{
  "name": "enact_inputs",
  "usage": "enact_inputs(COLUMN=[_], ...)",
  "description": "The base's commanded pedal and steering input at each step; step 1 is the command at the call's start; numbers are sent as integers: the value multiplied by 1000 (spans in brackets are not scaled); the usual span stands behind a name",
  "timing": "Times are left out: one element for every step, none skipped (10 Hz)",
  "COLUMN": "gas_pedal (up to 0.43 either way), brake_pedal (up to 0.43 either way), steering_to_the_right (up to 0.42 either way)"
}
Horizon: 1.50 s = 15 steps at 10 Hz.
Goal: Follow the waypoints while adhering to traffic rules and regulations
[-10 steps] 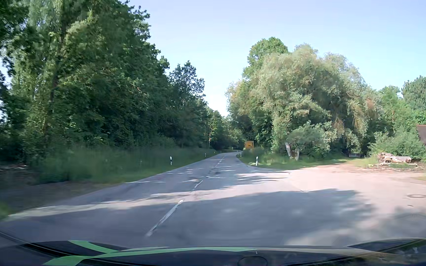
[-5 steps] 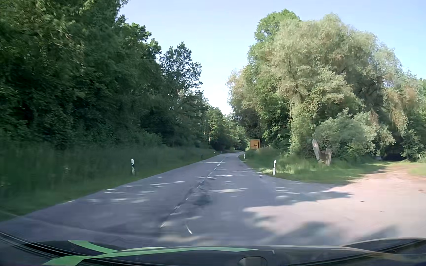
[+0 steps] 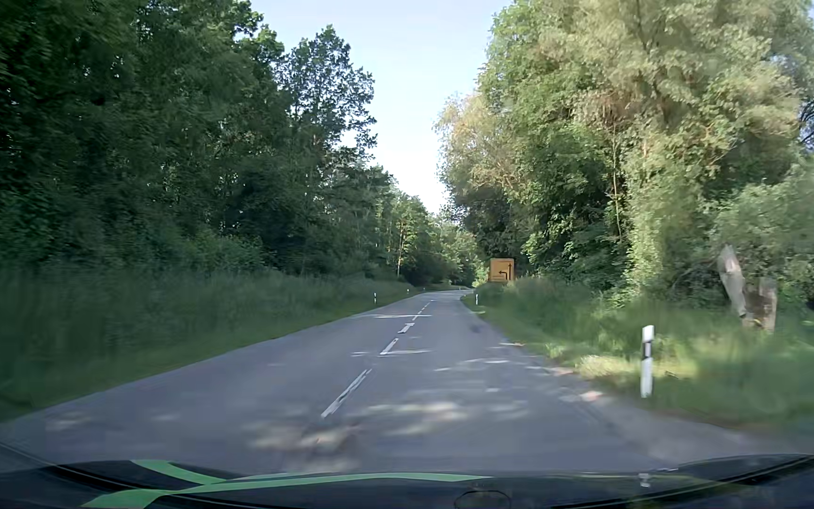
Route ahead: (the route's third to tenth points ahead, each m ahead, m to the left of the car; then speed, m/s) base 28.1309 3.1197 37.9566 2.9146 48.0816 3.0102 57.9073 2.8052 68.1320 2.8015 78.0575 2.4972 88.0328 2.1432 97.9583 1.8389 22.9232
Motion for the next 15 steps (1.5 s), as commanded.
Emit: enact_inputs(gas_pedal=[157,138,130,98,87,79,79,79,79,79,79,79,79,87,87], brake_pedal=[0,0,0,0,0,0,0,0,0,0,0,0,0,0,0], steering_to_the_right=[1,1,1,1,1,1,1,1,1,1,1,0,-1,-1,-1])
